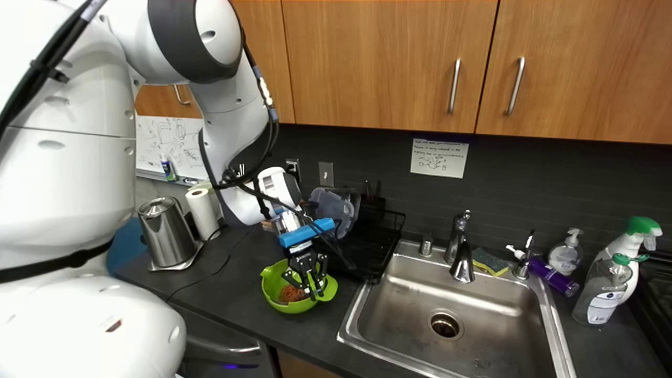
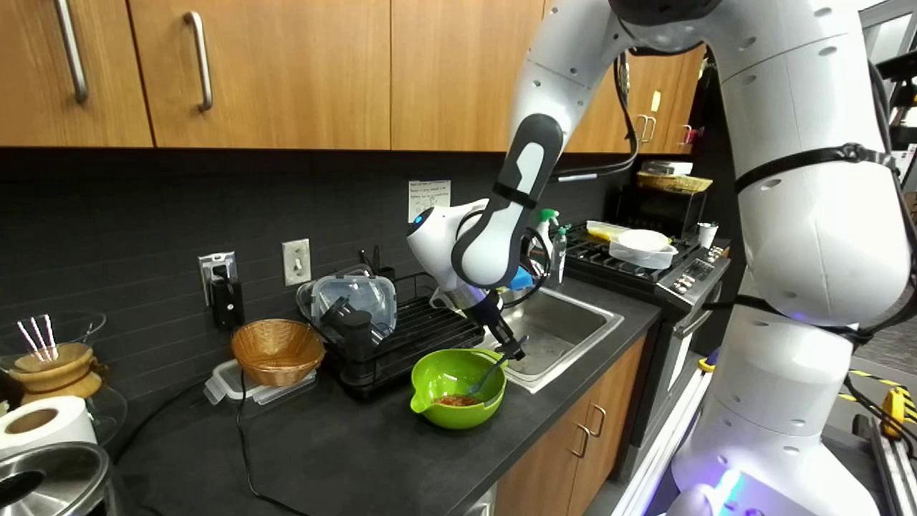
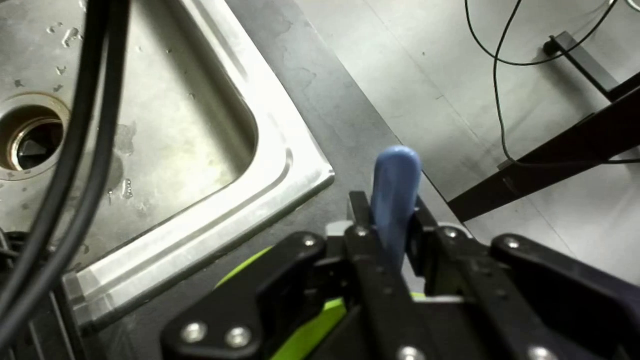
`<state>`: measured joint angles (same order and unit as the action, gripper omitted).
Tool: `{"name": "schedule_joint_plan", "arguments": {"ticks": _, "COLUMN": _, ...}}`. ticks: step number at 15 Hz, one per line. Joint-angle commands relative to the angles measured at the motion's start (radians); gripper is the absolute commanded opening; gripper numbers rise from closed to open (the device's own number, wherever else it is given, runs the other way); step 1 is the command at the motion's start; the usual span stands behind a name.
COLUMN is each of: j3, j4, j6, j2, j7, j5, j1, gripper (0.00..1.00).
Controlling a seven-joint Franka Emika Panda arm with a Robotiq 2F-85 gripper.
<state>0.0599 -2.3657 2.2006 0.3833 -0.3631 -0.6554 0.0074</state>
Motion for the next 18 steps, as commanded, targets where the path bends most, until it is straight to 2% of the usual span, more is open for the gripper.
{"name": "schedule_joint_plan", "arguments": {"ticks": 1, "j3": 0.008, "j4": 0.021, "j6": -0.012, "j2": 0.020, "j7": -0.026, "j5": 0.031, "j1": 0.007, "gripper": 0.05}}
{"name": "schedule_joint_plan", "arguments": {"ticks": 11, "j3": 0.057, "j4": 0.114, "j6": -0.056, "j2": 0.103, "j7": -0.087, "j5": 0.082, "j1": 0.054, "gripper": 0.05}}
{"name": "schedule_joint_plan", "arguments": {"ticks": 18, "j3": 0.052, "j4": 0.159, "j6": -0.033, "j2": 0.088, "j7": -0.092, "j5": 0.064, "j1": 0.066, "gripper": 0.05}}
